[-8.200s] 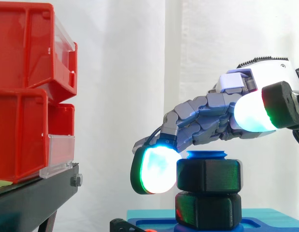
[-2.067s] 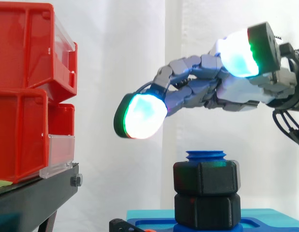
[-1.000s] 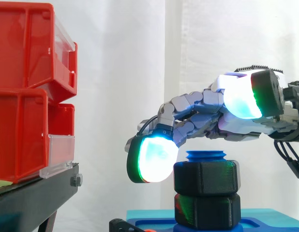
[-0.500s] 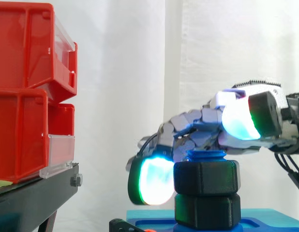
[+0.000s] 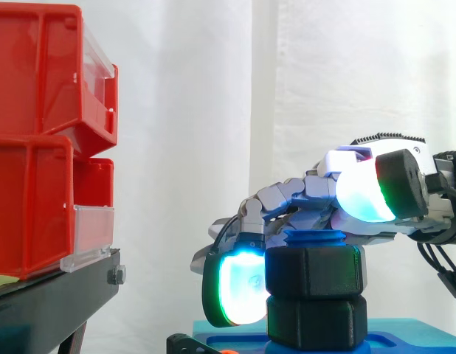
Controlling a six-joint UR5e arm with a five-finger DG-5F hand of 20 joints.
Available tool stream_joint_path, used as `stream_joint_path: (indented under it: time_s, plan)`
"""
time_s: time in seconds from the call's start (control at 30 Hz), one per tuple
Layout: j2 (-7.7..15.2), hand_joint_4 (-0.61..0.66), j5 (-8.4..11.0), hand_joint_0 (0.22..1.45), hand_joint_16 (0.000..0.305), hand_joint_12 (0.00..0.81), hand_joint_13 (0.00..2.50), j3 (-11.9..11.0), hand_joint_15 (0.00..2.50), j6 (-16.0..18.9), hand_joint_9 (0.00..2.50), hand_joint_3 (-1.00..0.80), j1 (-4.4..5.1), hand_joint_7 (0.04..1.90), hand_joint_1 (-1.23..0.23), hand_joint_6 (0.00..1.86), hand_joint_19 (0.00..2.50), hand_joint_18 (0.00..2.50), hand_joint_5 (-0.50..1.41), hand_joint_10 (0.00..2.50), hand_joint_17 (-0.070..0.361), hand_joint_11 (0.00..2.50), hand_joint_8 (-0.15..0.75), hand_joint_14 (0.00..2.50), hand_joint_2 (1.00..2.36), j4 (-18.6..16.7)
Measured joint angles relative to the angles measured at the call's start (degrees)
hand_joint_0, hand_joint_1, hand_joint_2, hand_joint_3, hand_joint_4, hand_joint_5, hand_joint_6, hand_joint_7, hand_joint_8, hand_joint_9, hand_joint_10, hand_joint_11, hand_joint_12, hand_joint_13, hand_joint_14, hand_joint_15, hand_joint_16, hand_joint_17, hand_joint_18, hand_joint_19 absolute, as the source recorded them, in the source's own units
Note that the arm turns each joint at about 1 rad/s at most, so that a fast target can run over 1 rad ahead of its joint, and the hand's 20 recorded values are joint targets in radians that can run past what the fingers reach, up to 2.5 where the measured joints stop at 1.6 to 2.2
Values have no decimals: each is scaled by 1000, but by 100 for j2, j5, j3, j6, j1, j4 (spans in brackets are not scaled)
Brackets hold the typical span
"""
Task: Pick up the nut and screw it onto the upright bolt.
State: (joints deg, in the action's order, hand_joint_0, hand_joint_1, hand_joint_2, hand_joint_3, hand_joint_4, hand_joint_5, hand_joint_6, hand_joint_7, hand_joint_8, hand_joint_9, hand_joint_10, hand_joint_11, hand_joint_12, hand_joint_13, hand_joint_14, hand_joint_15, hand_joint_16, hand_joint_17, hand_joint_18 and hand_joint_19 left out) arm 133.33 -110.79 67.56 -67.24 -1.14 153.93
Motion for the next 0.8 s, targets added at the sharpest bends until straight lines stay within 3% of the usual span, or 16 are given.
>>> stream_joint_path:
  time_s: [0.27,0.8]
  plan:
    - [0,175,-4,453,54,395,456,-4,0,0,885,-500,0,1312,-134,504,0,212,5,0,122,0,300,0,1000,-3]
    - [0,128,-90,467,47,378,685,-116,0,-11,1232,-500,-56,1447,-144,501,0,422,60,0,105,36,289,0,1000,76]
